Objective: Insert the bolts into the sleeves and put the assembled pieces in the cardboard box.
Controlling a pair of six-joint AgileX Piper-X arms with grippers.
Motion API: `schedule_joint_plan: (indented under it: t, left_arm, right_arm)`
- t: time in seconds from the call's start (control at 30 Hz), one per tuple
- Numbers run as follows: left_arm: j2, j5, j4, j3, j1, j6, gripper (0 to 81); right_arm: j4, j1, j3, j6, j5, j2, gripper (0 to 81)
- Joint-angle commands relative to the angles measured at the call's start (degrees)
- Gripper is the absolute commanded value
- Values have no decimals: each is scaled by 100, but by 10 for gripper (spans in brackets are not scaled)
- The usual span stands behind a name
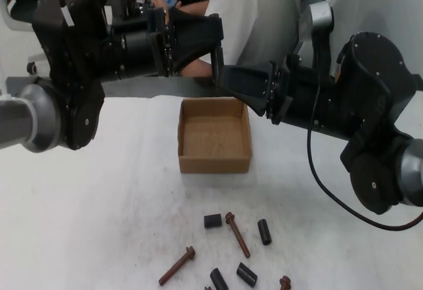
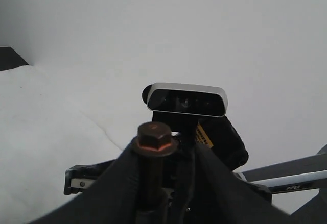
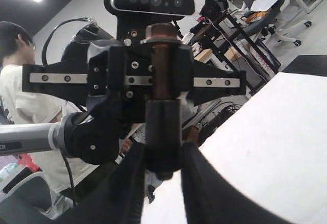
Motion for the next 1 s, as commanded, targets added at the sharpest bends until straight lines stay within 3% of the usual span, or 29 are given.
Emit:
schedule_joint_plan:
  t: [0.0,0.53,0.97]
  left_arm:
    - [-85,324,-53,-14,-15,-48,340]
    - [-85,446,-53,-14,-1,-69,340]
    - [-85,446,-53,-14,-1,-111,340]
  right_arm:
    - [-101,-59,-73,-12,255,-55,8]
    - [-121,-59,-73,-12,217,-55,8]
    - [-127,-59,-73,-856,204,-55,8]
